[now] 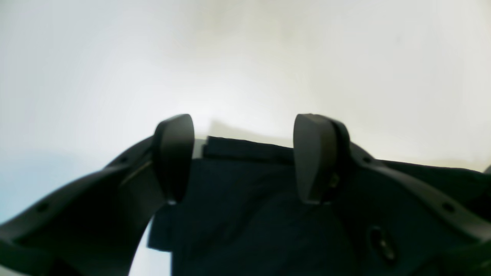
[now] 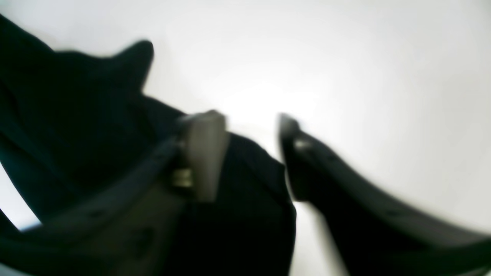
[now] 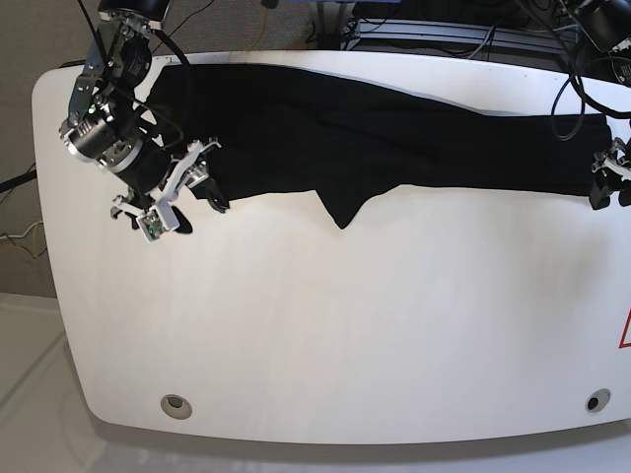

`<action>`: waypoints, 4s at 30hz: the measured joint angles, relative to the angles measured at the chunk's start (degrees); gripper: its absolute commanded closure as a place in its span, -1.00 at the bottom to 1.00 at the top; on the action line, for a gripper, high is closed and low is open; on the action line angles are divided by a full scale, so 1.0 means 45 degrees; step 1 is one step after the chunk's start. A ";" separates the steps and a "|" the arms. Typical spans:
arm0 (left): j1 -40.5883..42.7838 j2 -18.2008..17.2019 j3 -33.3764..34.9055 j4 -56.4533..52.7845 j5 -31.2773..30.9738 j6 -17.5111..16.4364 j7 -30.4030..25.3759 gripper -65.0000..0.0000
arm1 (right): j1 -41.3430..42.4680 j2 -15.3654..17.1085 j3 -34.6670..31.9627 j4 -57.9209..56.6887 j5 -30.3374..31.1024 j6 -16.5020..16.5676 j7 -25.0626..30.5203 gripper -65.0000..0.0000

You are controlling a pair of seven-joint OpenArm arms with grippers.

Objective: Fold the T-shirt properly
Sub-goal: 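Lift the right gripper off the strip end and reposition it, then grasp the folded strip end with the right gripper and pull it taut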

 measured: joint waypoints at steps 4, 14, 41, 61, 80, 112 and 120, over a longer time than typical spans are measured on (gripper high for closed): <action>-0.0053 -0.0029 0.0015 -0.0049 -0.0034 -0.0044 -0.0121 -0.20 | 0.0525 -0.0155 -0.0330 -0.0777 0.0253 -0.0044 0.0272 -0.49; -0.0049 -0.0010 0.0107 -0.0355 -0.0219 -0.0039 0.0015 -0.21 | -0.0826 -0.2040 -0.2059 -0.0967 0.0097 -0.0121 0.1341 -0.30; 0.0024 0.0005 0.0874 -0.0146 0.1651 0.0253 -0.0223 -0.24 | 0.0879 -0.1268 -0.1889 -0.5999 -0.0505 -0.0005 0.0690 1.00; 0.0117 -0.0199 0.0656 -0.0962 -0.1093 -0.0010 0.0355 -0.27 | 0.1729 -0.1341 -0.2399 -0.6251 -0.0782 -0.0097 0.1020 0.80; 0.0729 -0.1112 0.0865 -0.1428 -0.0665 0.0272 -0.0010 -0.26 | 0.0971 -0.0797 -0.2404 -0.7359 -0.0860 -0.0010 0.3711 1.00; 0.0942 -0.0573 0.0763 -0.0981 -0.0709 0.0053 0.0491 -0.29 | 0.0636 -0.1360 -0.2623 -0.2798 0.1175 -0.0039 -0.2118 0.86; 0.1127 -0.0806 0.0699 -0.0957 -0.2249 0.0010 0.1243 -0.31 | 0.0092 -0.1438 -0.2773 -0.1632 0.1200 -0.0039 -0.1962 0.90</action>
